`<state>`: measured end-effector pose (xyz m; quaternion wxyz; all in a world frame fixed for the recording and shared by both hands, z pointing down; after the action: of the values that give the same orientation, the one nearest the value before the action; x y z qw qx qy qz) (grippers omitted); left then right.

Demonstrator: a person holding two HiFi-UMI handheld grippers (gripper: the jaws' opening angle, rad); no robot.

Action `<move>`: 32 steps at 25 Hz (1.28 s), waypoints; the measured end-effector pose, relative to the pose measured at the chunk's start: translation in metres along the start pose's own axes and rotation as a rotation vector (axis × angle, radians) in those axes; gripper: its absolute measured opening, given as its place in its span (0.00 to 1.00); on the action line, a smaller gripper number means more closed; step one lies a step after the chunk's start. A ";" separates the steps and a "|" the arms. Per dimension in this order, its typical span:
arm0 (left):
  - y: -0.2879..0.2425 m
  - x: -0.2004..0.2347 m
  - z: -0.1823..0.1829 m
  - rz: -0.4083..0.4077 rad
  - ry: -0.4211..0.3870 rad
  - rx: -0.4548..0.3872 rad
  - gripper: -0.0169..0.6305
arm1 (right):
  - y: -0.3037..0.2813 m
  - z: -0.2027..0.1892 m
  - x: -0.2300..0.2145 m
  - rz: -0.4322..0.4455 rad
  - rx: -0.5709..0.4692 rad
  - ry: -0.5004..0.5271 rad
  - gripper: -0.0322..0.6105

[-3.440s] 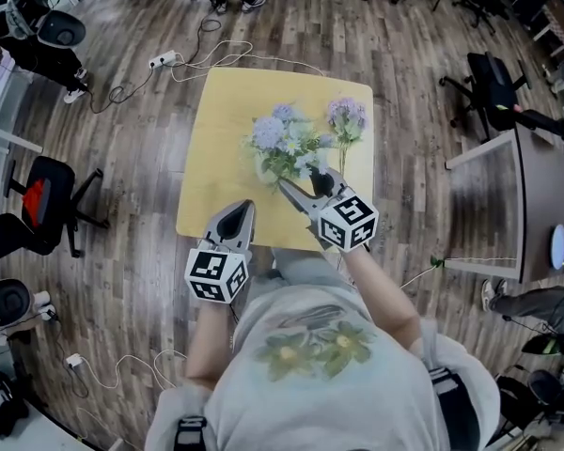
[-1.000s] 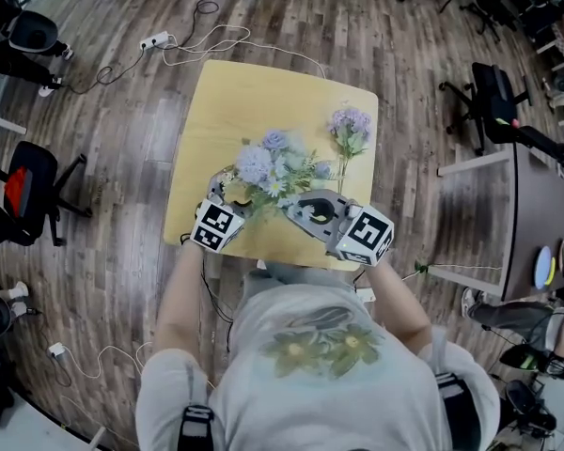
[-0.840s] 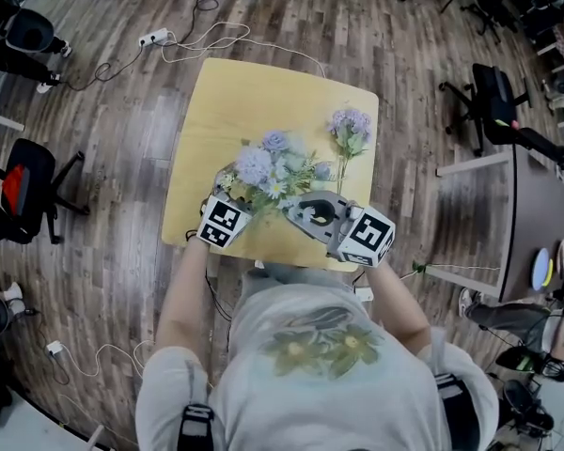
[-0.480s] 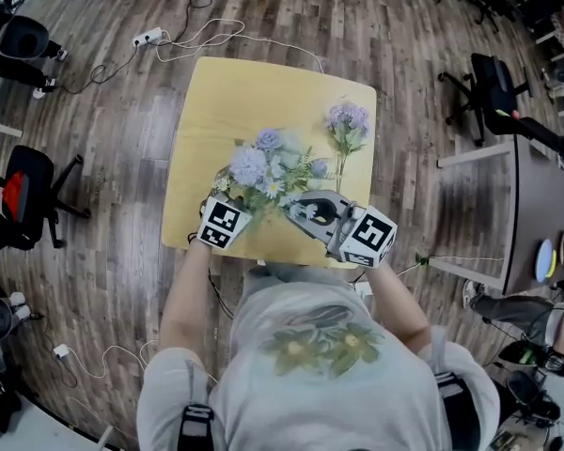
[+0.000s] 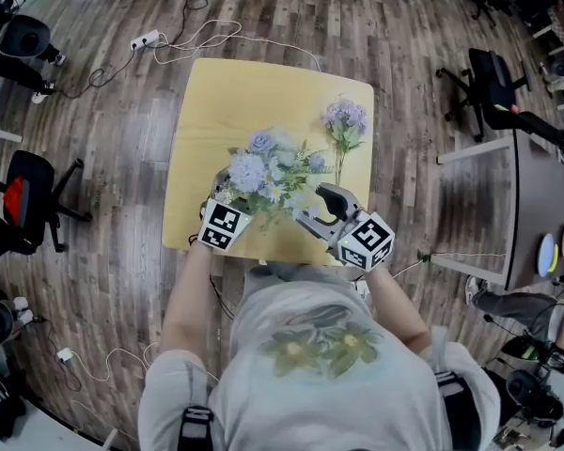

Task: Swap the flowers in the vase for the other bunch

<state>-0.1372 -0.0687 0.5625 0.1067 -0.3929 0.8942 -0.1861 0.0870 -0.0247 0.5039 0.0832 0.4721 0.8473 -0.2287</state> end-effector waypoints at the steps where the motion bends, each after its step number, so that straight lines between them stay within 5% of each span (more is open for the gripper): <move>1: 0.000 0.000 0.000 0.000 -0.001 0.001 0.53 | -0.003 0.001 -0.002 -0.015 -0.030 0.000 0.45; 6: 0.000 -0.001 0.003 -0.002 -0.005 0.007 0.53 | -0.031 0.015 -0.006 -0.025 -0.153 0.009 0.46; 18: -0.001 -0.002 0.003 -0.013 -0.011 0.030 0.53 | -0.070 0.026 -0.014 0.117 -0.169 0.021 0.45; 20: 0.000 -0.001 0.004 -0.014 -0.015 0.033 0.53 | -0.069 0.026 -0.013 0.128 -0.182 0.017 0.28; 23: 0.001 0.000 0.005 -0.016 -0.015 0.034 0.53 | -0.071 0.028 -0.011 0.157 -0.180 -0.001 0.16; 32: -0.001 0.001 0.004 -0.018 -0.015 0.033 0.53 | -0.058 0.042 -0.019 0.165 -0.250 -0.065 0.13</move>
<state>-0.1358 -0.0710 0.5596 0.1180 -0.4004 0.8867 -0.1987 0.0455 -0.0851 0.4917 0.1873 0.5185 0.8243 -0.1288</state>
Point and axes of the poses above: the fingertips, and each gripper's own axes: y backward along the fingers, x to its left, z out of its top, the point moved 10 cm from there along y, backward along the fingers, and after that the axes turned 3 degrees about -y, right-handed, at the moved point
